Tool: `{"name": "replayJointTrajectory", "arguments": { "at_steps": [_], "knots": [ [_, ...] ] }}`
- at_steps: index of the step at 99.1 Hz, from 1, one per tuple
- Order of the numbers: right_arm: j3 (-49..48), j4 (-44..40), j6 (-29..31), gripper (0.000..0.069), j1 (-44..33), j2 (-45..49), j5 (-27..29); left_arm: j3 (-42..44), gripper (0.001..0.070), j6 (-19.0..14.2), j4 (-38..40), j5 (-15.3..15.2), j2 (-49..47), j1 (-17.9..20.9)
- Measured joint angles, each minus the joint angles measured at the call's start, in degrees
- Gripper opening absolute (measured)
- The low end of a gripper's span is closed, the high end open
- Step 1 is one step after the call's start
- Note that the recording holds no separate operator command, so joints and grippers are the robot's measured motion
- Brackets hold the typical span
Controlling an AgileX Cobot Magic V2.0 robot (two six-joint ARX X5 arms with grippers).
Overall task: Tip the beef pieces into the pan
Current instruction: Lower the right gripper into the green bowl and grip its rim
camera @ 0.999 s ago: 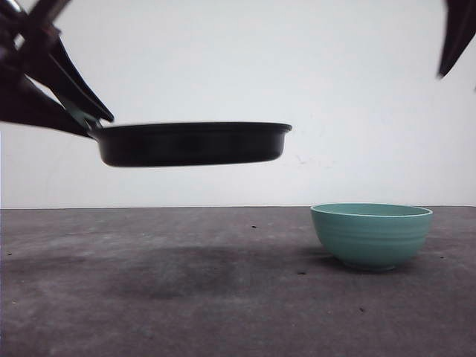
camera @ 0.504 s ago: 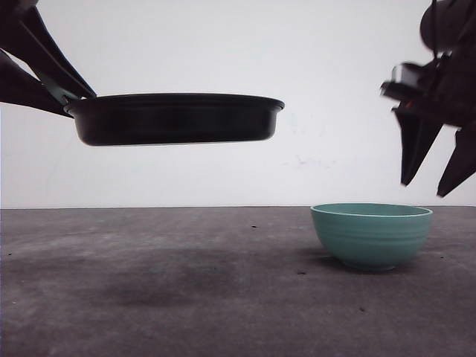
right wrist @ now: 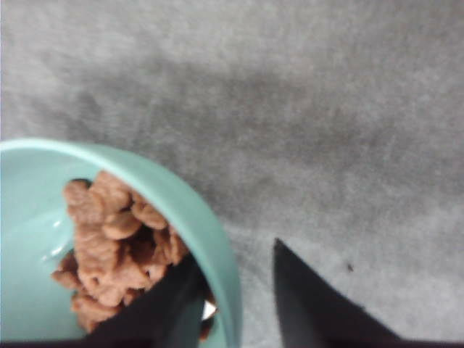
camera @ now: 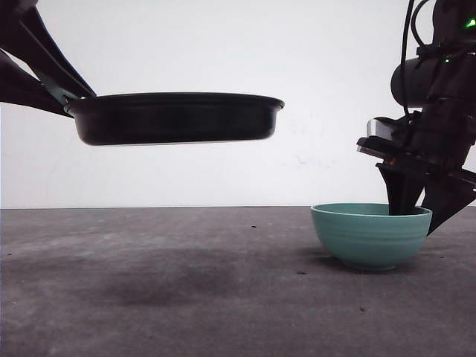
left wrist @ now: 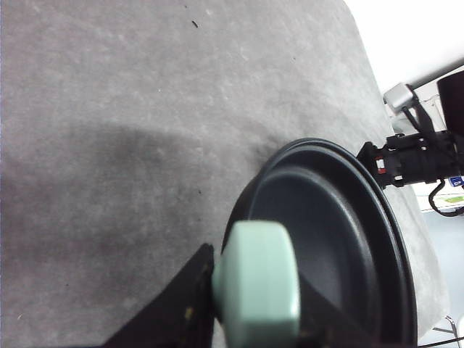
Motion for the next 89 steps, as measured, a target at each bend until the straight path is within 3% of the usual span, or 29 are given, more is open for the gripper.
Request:
{"name": "replayJointTrajectory", "arguments": {
  "at_steps": [17,89],
  "knots": [
    [0.00,2.54,0.00,0.0128,-0.09,0.00,-4.07,0.00,0.0059,0.02,0.02,-0.13,0.00,0.00],
    [0.00,1.66,-1.33,0.0128,-3.39,-0.07,-4.20,0.00,0.0059,1.16,0.02,-0.90,0.00,0.00]
  ]
}}
